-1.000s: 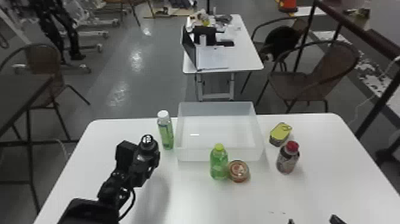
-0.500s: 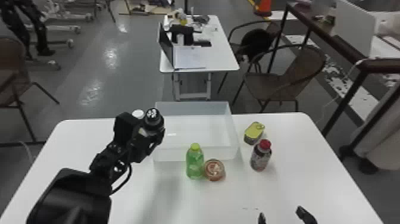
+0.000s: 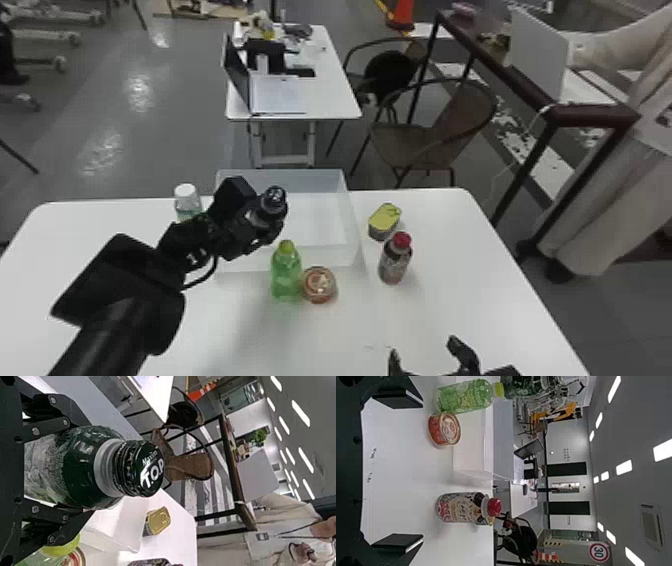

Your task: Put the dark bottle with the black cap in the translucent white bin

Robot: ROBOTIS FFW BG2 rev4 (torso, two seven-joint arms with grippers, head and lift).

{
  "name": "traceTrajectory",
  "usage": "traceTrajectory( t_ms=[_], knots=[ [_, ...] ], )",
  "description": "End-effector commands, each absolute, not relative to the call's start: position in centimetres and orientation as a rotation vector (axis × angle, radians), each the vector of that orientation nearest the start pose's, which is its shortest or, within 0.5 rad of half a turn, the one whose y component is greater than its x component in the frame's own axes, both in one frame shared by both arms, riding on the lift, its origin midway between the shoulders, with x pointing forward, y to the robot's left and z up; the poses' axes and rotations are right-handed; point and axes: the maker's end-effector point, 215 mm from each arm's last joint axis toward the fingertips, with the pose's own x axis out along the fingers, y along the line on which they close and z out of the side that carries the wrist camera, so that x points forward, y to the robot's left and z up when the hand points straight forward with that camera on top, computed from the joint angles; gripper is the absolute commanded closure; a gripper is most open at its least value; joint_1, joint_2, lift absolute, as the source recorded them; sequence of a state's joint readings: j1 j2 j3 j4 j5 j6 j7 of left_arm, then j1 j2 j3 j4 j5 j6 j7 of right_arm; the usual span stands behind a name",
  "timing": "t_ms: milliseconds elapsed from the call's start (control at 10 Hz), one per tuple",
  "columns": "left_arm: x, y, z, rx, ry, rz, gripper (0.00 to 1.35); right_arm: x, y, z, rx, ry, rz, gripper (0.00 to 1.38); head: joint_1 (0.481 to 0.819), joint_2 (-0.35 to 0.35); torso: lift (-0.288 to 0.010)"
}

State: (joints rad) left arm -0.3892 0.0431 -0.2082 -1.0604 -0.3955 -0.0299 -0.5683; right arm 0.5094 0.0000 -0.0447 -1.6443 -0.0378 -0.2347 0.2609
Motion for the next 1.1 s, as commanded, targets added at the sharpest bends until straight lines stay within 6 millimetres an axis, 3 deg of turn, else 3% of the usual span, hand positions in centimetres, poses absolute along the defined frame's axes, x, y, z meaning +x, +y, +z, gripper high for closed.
traceTrajectory(
  t_ms=[0,200,500,600,800,1000],
  knots=[
    [63.9,5.0,-44.1,0.543,0.239,-0.781,0.95,39.7,-20.0,-48.4,0.046,0.196,0.207,0.11,0.695,-0.158,0.0],
    [65.3,6.9,-44.5,0.597,0.246,-0.738,0.95,39.8,-19.8,-48.6,0.048,0.2,0.213,0.11,0.695,-0.156,0.0],
    [66.6,8.5,-43.3,0.605,0.214,-0.673,0.15,39.5,-19.8,-48.8,0.053,0.206,0.215,0.11,0.695,-0.127,0.0],
    [67.0,8.6,-42.7,0.61,0.198,-0.662,0.08,39.5,-19.8,-48.8,0.053,0.206,0.216,0.11,0.695,-0.121,0.0],
    [67.4,8.8,-40.1,0.596,0.138,-0.642,0.13,39.3,-19.8,-48.9,0.058,0.21,0.22,0.11,0.695,-0.115,0.0],
    [66.7,11.8,-36.5,0.559,0.075,-0.542,0.13,39.3,-19.7,-48.9,0.057,0.21,0.222,0.11,0.695,-0.113,0.0]
  ],
)
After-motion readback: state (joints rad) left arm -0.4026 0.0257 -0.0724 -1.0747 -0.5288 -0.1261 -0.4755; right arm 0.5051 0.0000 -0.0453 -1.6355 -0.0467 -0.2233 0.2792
